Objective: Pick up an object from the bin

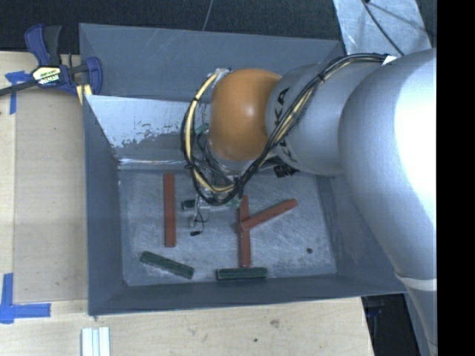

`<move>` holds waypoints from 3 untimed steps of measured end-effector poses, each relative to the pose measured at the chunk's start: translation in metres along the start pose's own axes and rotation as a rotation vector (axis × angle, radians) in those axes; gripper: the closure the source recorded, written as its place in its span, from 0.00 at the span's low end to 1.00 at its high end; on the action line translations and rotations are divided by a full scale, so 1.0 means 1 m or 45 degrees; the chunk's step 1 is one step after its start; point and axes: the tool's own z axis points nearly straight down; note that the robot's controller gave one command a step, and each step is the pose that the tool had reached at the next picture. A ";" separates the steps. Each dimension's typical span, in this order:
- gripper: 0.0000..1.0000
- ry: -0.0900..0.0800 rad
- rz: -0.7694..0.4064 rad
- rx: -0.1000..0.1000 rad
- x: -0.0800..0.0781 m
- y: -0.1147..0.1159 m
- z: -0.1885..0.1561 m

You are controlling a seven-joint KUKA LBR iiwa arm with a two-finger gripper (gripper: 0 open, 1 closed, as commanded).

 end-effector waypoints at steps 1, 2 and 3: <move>0.00 0.001 0.076 0.005 -0.001 -0.031 -0.005; 0.00 -0.003 0.117 0.003 -0.005 -0.026 -0.005; 1.00 -0.007 -0.075 -0.001 -0.018 -0.026 0.010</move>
Offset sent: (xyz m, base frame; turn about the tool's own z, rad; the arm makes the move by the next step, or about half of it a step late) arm 0.0162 -0.0055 0.0031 0.2655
